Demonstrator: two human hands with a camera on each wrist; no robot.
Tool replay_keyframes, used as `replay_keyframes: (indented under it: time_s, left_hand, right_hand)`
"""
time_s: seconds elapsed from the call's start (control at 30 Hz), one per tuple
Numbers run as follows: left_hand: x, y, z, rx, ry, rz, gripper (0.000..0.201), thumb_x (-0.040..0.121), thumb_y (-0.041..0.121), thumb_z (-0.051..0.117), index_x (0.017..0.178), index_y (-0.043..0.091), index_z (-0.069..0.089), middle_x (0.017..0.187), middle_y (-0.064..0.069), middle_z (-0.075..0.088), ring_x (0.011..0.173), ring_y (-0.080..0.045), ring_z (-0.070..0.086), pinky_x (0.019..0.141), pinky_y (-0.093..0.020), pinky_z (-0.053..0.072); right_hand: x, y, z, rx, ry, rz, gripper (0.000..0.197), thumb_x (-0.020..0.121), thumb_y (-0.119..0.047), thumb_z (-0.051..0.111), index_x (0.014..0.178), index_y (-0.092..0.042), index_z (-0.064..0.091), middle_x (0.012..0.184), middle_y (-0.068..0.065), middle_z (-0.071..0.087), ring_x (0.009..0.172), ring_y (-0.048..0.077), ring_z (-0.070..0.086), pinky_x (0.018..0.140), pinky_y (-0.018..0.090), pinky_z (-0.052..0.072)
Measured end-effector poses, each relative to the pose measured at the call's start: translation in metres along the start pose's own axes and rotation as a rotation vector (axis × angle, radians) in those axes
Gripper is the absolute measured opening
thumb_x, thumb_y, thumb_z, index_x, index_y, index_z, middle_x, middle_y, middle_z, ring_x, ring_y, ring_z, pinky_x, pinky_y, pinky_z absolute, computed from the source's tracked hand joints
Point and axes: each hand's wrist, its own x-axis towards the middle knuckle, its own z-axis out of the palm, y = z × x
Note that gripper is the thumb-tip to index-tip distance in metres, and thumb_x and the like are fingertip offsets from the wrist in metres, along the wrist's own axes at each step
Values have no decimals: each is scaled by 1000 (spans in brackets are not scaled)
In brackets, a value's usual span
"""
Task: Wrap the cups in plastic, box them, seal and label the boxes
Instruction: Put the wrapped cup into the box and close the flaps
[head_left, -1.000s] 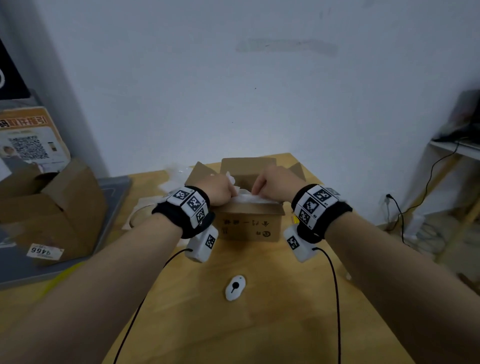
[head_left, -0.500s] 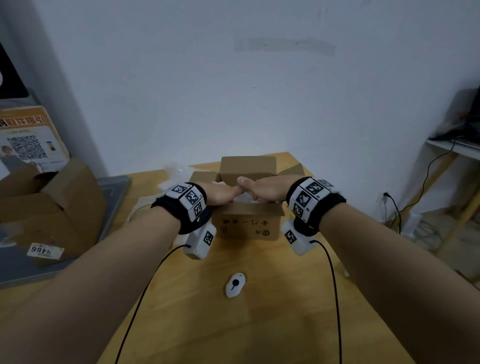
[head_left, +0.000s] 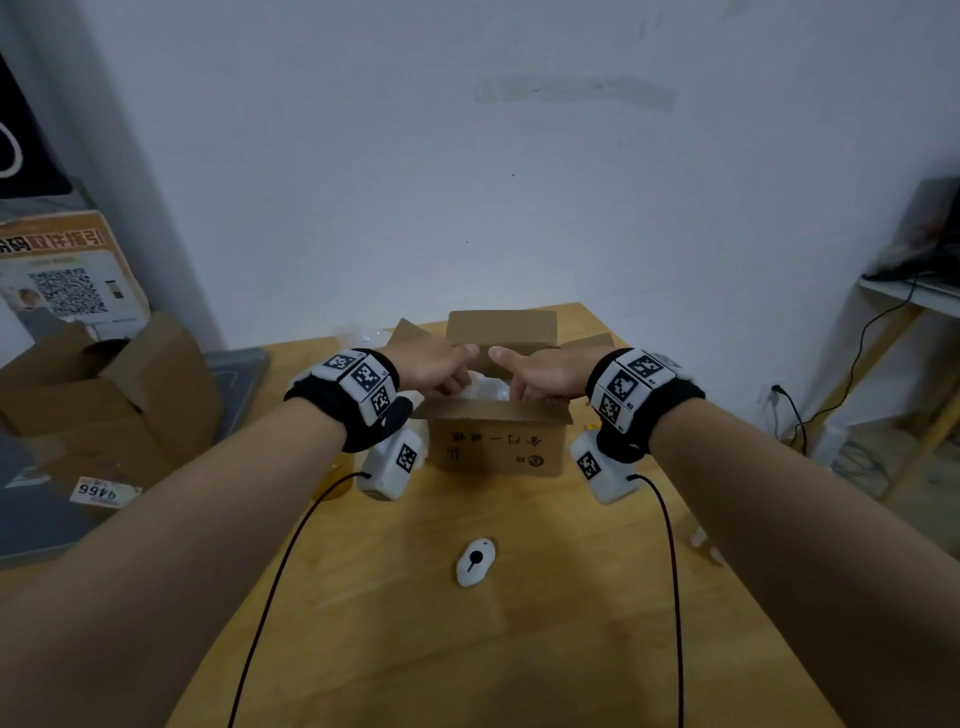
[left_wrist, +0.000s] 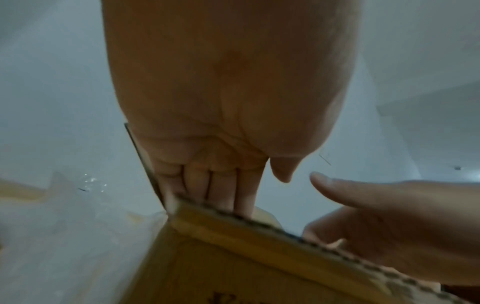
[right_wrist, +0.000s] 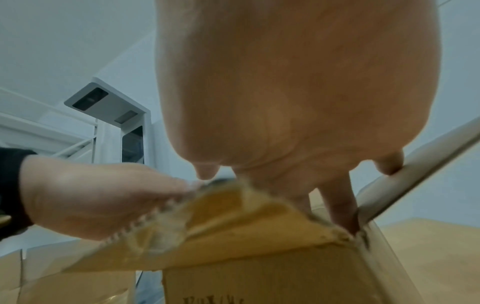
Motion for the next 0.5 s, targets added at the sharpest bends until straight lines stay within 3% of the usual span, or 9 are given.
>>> replay_keyframes:
  time_s: [0.07,0.17,0.27,0.37,0.43,0.5]
  left_hand:
    - [-3,8,6,85,-44,-17,70,110,51,20,126,2,68,128,-14,69,111,-24,65,97,-33,51]
    - [-7,20,14,194,-122,-70,82,105,65,9,139,8,58,136,-9,60,129,-26,55,116,-39,36]
    - [-9,25,18,126,-208,-112,90,100,72,7,150,7,44,145,-12,50,140,-30,45,120,-42,29]
    - [-11,27,18,89,-240,-136,93,99,74,7,153,6,41,154,-15,45,144,-30,41,122,-43,27]
    - [-12,24,15,74,-180,-102,82,104,66,11,149,8,46,146,-11,53,142,-28,44,121,-40,26]
    - [-11,16,8,47,-91,-40,70,107,60,19,135,11,59,130,-7,65,135,-27,54,118,-38,35]
  right_hand:
    - [-2,-1,-2,31,18,-12,89,99,-75,5,128,-17,66,129,10,66,113,31,61,109,49,45]
    - [-2,-3,-2,80,30,-24,88,99,-75,5,133,-17,61,123,12,67,106,30,59,107,47,47]
    - [-1,-2,0,85,19,-11,91,96,-79,3,140,-21,58,125,13,67,106,30,58,110,48,44]
    - [-3,-2,0,89,21,-8,95,93,-82,1,143,-24,58,122,12,67,110,31,60,110,49,44]
    - [-7,0,0,126,55,-30,95,95,-80,4,143,-18,57,112,11,70,106,30,63,106,47,48]
    - [-11,0,-3,157,131,-58,88,99,-76,8,136,-15,60,101,7,74,97,27,67,97,44,53]
